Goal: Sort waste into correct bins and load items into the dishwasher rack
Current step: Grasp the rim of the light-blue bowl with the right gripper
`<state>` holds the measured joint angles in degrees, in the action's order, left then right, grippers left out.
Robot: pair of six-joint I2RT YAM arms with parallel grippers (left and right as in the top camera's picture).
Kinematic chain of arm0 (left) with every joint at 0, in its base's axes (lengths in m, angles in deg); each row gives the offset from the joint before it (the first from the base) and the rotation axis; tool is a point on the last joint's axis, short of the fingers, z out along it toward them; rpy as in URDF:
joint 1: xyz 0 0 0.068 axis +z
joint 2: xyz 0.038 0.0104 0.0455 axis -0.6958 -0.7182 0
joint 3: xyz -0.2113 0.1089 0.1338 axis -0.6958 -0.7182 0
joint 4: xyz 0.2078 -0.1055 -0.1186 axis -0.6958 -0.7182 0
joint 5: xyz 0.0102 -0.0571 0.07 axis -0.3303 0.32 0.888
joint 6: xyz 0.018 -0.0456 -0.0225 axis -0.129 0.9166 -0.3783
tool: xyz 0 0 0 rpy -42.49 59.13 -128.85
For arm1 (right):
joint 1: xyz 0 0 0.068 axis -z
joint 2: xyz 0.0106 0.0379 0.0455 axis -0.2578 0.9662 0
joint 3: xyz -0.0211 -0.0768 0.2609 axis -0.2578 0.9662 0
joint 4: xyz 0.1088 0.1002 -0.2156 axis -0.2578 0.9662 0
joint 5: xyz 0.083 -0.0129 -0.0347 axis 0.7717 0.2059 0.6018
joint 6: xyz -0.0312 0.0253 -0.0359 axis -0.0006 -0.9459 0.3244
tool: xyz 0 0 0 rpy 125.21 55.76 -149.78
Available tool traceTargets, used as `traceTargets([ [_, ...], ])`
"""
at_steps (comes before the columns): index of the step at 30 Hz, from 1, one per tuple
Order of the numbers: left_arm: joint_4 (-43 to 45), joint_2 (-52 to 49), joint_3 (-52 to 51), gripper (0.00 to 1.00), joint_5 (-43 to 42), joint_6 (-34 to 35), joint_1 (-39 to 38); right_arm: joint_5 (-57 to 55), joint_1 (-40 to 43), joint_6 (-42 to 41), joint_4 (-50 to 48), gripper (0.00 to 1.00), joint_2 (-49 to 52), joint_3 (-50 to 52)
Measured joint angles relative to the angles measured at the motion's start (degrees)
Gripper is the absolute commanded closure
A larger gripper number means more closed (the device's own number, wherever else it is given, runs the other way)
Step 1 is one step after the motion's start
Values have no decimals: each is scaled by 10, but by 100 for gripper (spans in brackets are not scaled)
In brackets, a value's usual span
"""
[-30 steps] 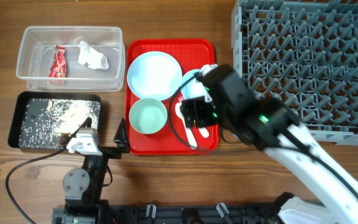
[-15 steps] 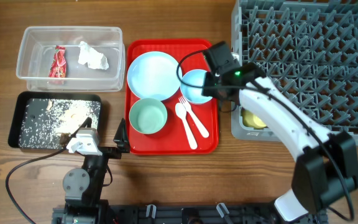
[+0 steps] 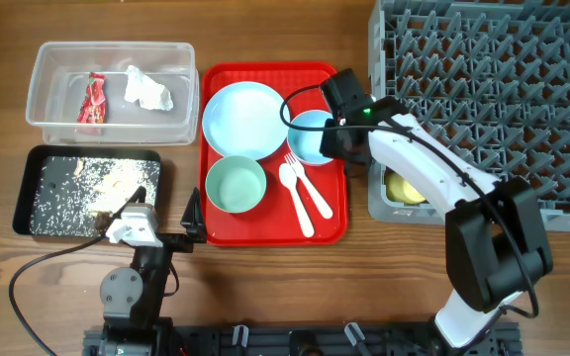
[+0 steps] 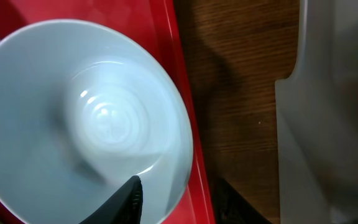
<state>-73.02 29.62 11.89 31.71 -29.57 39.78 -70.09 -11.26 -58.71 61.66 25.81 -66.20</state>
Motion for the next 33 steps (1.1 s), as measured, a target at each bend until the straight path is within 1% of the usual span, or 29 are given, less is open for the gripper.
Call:
traceTargets([
  [8, 0, 0, 0, 0, 0, 0, 0, 2, 0, 0, -11, 60, 0, 0],
  [9, 0, 0, 0, 0, 0, 0, 0, 2, 0, 0, -11, 55, 0, 0],
  [10, 0, 0, 0, 0, 0, 0, 0, 2, 0, 0, -11, 48, 1, 0],
  [11, 0, 0, 0, 0, 0, 0, 0, 3, 0, 0, -12, 46, 1, 0],
  [20, 0, 0, 0, 0, 0, 0, 0, 6, 0, -4, -12, 45, 3, 0],
  [23, 0, 0, 0, 0, 0, 0, 0, 6, 0, -4, -12, 46, 3, 0],
  [25, 0, 0, 0, 0, 0, 0, 0, 6, 0, -4, -14, 51, 3, 0],
  [27, 0, 0, 0, 0, 0, 0, 0, 6, 0, -7, -14, 52, 3, 0],
  [31, 0, 0, 0, 0, 0, 0, 0, 6, 0, -11, -28, 65, 3, 6],
  [33, 0, 0, 0, 0, 0, 0, 0, 6, 0, -20, -38, 68, 3, 14],
])
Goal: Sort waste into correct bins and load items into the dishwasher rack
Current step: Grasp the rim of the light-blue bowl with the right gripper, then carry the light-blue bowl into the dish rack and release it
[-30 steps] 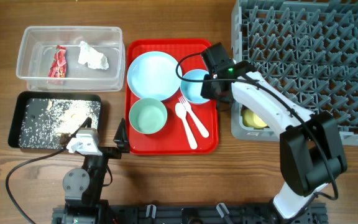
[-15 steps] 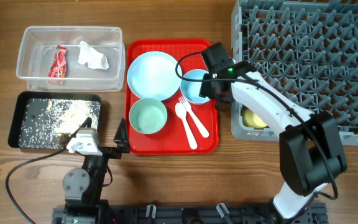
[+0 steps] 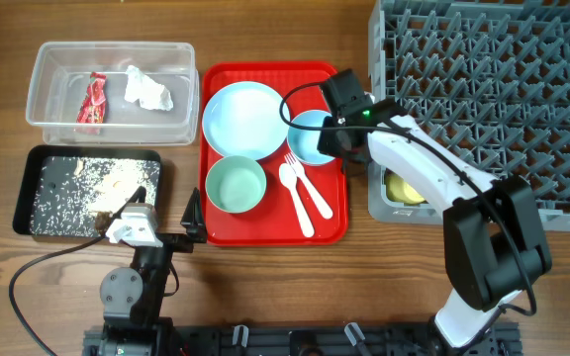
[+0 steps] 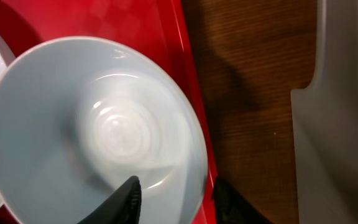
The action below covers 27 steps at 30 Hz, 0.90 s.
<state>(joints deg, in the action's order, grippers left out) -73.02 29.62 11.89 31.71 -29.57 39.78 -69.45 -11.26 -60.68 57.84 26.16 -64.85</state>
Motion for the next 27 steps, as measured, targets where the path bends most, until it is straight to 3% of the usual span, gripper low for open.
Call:
traceTargets([
  [8, 0, 0, 0, 0, 0, 0, 0, 0, 0, -26, -1, 71, 1, 17],
  [9, 0, 0, 0, 0, 0, 0, 0, 0, 0, -30, 0, 73, 1, 18],
  [12, 0, 0, 0, 0, 0, 0, 0, 0, 0, -34, 0, 96, 1, 19],
  [22, 0, 0, 0, 0, 0, 0, 0, -2, 0, -35, -1, 96, -5, 19],
  [27, 0, 0, 0, 0, 0, 0, 0, -20, 0, -12, 1, 96, -71, 22],
])
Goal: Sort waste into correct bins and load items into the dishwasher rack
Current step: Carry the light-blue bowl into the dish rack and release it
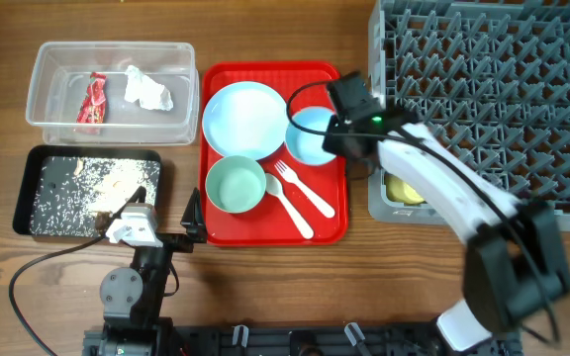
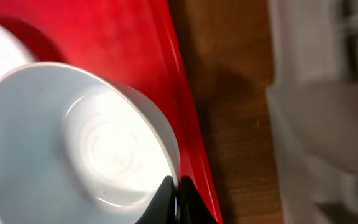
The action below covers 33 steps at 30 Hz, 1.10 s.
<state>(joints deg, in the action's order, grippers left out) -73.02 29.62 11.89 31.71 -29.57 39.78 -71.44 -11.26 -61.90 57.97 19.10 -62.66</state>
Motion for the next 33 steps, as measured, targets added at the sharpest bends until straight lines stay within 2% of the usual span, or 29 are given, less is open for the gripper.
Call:
traceTargets([
  [7, 0, 0, 0, 0, 0, 0, 0, -50, 0, 58, 14, 96, -161, 0],
  [16, 0, 0, 0, 0, 0, 0, 0, -245, 0, 122, 109, 96, -293, 0],
  [21, 0, 0, 0, 0, 0, 0, 0, -396, 0, 138, 169, 96, -301, 0],
  [27, 0, 0, 0, 0, 0, 0, 0, -568, 0, 143, 176, 96, -277, 0],
  [33, 0, 0, 0, 0, 0, 0, 0, -642, 0, 158, 151, 96, -211, 0],
])
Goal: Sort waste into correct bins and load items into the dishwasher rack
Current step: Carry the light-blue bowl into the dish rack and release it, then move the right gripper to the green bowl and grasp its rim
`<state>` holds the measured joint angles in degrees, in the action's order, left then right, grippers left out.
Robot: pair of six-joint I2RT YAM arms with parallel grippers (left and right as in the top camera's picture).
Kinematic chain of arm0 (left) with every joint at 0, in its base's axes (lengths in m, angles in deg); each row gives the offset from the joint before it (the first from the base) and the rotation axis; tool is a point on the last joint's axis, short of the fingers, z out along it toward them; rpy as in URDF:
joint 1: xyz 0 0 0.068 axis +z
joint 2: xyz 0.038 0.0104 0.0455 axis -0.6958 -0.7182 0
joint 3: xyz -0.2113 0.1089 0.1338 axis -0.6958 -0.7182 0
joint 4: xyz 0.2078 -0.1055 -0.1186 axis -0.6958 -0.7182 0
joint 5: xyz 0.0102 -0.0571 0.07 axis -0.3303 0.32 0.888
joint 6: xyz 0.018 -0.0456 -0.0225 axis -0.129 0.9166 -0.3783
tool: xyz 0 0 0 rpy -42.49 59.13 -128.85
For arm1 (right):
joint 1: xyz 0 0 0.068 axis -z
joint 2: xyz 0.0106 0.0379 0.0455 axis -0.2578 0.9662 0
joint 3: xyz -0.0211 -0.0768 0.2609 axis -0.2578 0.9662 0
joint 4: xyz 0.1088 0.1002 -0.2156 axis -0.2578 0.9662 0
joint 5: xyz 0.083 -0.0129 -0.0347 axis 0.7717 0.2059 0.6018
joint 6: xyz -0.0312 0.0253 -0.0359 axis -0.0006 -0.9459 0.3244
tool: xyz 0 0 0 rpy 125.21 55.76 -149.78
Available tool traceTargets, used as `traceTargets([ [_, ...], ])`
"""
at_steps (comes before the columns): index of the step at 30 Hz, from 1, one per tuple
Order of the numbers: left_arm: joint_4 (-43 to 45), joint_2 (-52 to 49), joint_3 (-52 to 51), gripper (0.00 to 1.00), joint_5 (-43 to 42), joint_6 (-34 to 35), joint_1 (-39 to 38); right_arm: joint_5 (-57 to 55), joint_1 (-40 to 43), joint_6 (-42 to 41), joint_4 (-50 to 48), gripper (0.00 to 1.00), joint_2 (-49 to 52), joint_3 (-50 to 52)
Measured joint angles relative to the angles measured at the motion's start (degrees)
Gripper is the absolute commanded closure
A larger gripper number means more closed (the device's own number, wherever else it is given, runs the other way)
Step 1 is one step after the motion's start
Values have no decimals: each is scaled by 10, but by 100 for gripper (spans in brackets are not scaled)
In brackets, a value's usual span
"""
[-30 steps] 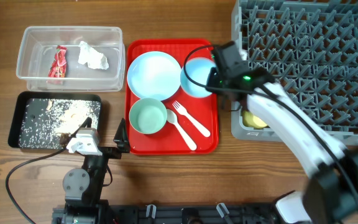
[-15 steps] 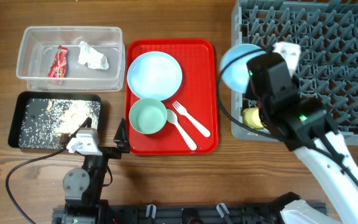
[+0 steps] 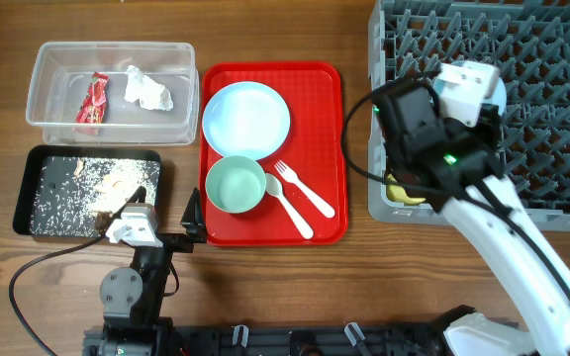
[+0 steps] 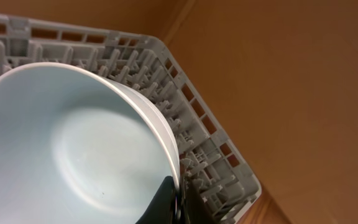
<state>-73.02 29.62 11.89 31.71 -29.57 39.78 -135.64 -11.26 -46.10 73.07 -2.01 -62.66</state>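
Note:
My right gripper [image 4: 178,188] is shut on the rim of a light blue bowl [image 4: 73,137], which it holds tilted over the grey dishwasher rack [image 4: 191,130]. Overhead, that gripper [image 3: 485,99] hangs above the rack's [image 3: 552,119] left part, and only a sliver of the bowl [image 3: 501,95] shows beside it. On the red tray [image 3: 320,89] lie a pale blue plate [image 3: 245,119], a green bowl [image 3: 236,185], a white fork [image 3: 305,190] and a white spoon [image 3: 290,206]. My left gripper [image 3: 194,216] rests near the table's front left, showing no gap between its fingers.
A clear bin [image 3: 57,129] at the back left holds a red wrapper [image 3: 94,99] and a crumpled tissue [image 3: 146,89]. A black tray [image 3: 43,158] with crumbs lies below it. Something yellow [image 3: 401,188] sits in the rack's front-left compartment.
My right gripper, shut on the blue bowl's rim at the tray's right edge, has moved right with the bowl and now holds it over the dishwasher rack. The left arm has not moved.
My right gripper stood open over the blue bowl on the tray, one finger inside the rim. Then its fingers straddled the rim. Then it was shut on the rim with the bowl tipped up, and the fork and spoon had shifted. Now the bowl is over the rack.

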Motion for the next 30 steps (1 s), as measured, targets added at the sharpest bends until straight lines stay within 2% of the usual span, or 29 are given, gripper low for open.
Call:
traceTargets([
  [7, 0, 0, 0, 0, 0, 0, 0, -14, 12, 52, -82, 96, 94, 0],
  [13, 0, 0, 0, 0, 0, 0, 0, -13, 17, 83, -90, 96, 149, 0],
  [30, 0, 0, 0, 0, 0, 0, 0, -12, 42, 152, -109, 96, 184, 0],
])
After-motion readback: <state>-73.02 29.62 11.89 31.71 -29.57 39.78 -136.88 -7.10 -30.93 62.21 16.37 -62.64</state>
